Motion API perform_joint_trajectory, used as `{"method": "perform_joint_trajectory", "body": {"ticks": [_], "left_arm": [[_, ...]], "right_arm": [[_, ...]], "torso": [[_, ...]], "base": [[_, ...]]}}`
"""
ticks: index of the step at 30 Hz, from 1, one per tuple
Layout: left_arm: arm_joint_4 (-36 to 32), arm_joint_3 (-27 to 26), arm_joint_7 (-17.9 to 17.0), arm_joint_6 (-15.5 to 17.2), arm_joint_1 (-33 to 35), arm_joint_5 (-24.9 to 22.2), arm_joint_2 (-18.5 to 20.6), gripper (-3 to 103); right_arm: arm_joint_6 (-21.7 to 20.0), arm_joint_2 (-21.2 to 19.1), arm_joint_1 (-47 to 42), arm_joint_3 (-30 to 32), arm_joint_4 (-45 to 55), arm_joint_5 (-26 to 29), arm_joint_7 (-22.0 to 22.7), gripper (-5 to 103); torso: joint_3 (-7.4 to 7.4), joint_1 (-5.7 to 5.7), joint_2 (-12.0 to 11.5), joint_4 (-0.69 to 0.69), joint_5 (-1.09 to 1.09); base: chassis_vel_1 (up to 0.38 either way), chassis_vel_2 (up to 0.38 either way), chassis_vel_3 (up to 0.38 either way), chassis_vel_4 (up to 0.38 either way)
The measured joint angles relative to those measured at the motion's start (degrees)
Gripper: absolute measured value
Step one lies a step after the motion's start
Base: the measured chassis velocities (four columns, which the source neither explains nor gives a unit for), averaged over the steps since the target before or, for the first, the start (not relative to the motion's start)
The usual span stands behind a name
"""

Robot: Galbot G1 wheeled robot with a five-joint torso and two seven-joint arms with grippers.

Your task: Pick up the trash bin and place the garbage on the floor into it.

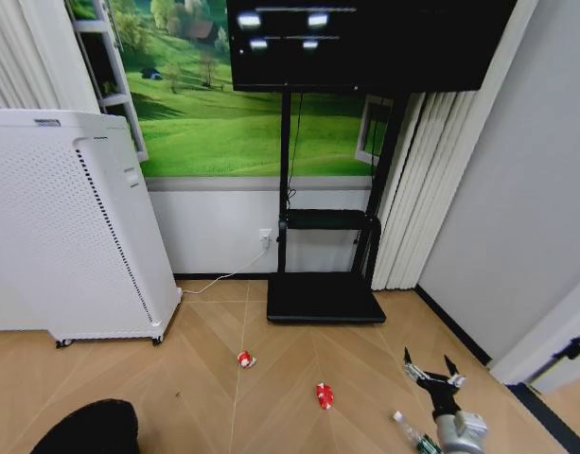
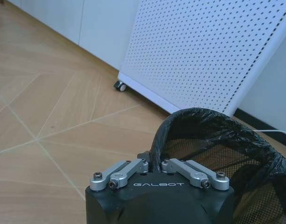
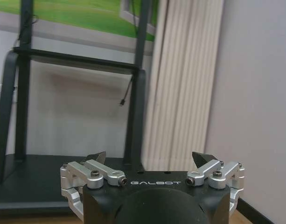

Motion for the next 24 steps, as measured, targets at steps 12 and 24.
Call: {"method": "perform_joint_trajectory", "body": {"ticks": [12, 24], "left_arm": [[0.81, -1.35, -2.01, -2.9, -1.46, 2.14, 0.19, 6], [-1.93, -2.82, -1.61, -3.98, -3.26, 4.1, 1.28, 6]], "right_arm": [[-5.68, -0.77, 6.39, -18.38, -1.03, -10.63, -3.2, 100], [-8.63, -4.95, 14.76, -37.02, -6.83, -13.27, -3.27, 100]], "torso": [[0.0, 0.0, 0.0, 0.02, -0.01], [0.0, 0.0, 0.0, 0.0, 0.0]], "base": [[0.0, 0.0, 0.0, 0.0], [0.0, 0.0, 0.0, 0.0]]}}
